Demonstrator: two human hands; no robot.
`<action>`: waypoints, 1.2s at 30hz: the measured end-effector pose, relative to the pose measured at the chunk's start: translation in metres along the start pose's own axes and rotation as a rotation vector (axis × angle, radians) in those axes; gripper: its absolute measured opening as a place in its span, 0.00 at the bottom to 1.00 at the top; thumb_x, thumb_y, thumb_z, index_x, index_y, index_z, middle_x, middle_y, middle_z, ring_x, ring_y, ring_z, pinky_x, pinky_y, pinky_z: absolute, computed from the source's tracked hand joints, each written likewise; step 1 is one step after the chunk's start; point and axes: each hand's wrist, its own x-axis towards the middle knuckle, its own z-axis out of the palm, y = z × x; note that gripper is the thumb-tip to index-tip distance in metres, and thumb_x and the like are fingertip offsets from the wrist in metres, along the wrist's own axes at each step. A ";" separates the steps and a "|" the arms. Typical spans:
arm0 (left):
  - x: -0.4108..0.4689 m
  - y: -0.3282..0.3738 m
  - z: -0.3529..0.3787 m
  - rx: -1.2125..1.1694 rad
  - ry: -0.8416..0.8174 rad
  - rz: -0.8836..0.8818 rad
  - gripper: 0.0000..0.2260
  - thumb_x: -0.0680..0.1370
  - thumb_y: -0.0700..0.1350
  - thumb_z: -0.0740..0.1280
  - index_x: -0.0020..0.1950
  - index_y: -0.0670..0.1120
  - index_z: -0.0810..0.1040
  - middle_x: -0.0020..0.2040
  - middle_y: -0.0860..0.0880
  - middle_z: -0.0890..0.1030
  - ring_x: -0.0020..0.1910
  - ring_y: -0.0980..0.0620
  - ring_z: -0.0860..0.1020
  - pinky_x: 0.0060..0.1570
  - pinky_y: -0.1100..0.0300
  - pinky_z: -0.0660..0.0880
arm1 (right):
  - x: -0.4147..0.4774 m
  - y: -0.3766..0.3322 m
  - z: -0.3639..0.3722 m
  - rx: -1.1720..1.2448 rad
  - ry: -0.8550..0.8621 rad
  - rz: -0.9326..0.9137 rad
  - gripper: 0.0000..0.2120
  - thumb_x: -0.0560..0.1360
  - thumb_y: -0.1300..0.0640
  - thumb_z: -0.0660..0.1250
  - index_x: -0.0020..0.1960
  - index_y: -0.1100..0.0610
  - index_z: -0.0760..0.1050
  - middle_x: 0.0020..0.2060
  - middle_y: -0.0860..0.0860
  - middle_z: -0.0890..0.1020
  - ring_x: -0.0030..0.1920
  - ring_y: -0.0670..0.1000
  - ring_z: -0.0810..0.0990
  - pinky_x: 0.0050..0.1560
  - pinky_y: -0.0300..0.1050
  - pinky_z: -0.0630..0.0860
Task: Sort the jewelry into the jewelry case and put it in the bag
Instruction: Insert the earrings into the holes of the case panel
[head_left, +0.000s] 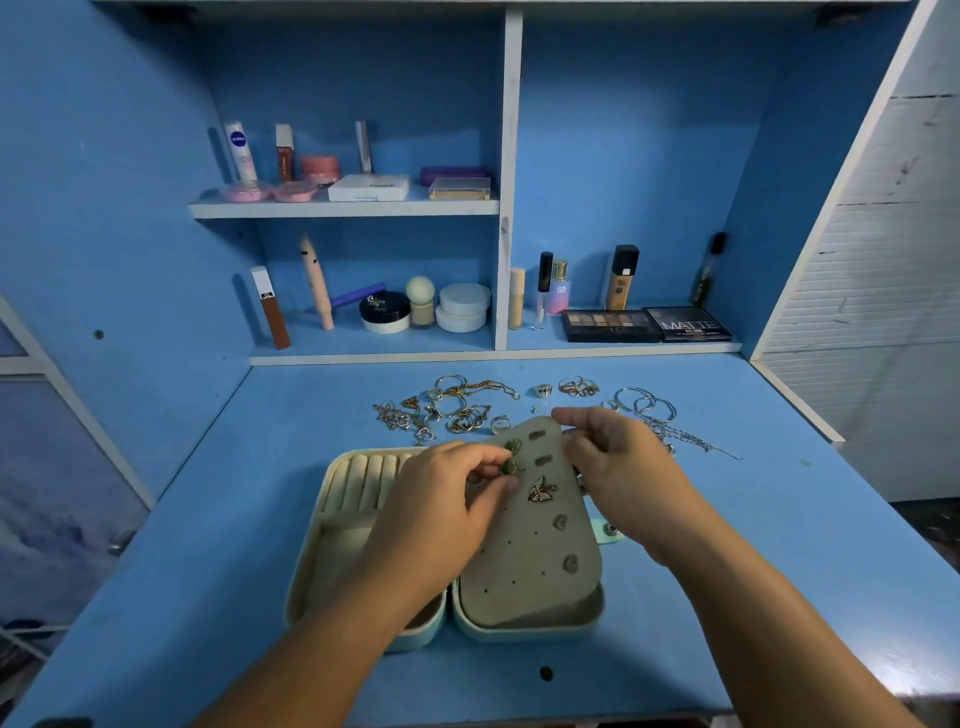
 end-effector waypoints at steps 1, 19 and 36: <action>0.001 0.000 0.000 -0.005 0.001 -0.005 0.11 0.75 0.48 0.72 0.57 0.51 0.82 0.46 0.62 0.80 0.46 0.69 0.76 0.46 0.80 0.68 | -0.001 0.002 0.000 0.018 0.004 0.000 0.13 0.80 0.58 0.57 0.60 0.50 0.75 0.45 0.56 0.82 0.40 0.55 0.81 0.43 0.53 0.81; 0.000 -0.002 -0.004 0.071 -0.042 0.038 0.10 0.77 0.46 0.69 0.57 0.53 0.82 0.44 0.62 0.78 0.45 0.64 0.76 0.47 0.75 0.69 | -0.009 0.009 0.003 0.297 -0.024 0.016 0.14 0.81 0.62 0.56 0.63 0.51 0.73 0.50 0.54 0.83 0.42 0.47 0.82 0.40 0.40 0.77; -0.003 -0.016 -0.042 -0.472 -0.110 -0.240 0.31 0.63 0.78 0.62 0.49 0.56 0.83 0.46 0.47 0.85 0.51 0.46 0.82 0.57 0.40 0.75 | -0.028 0.003 0.046 0.517 -0.293 -0.209 0.16 0.76 0.52 0.57 0.60 0.45 0.76 0.57 0.47 0.80 0.51 0.47 0.77 0.52 0.45 0.74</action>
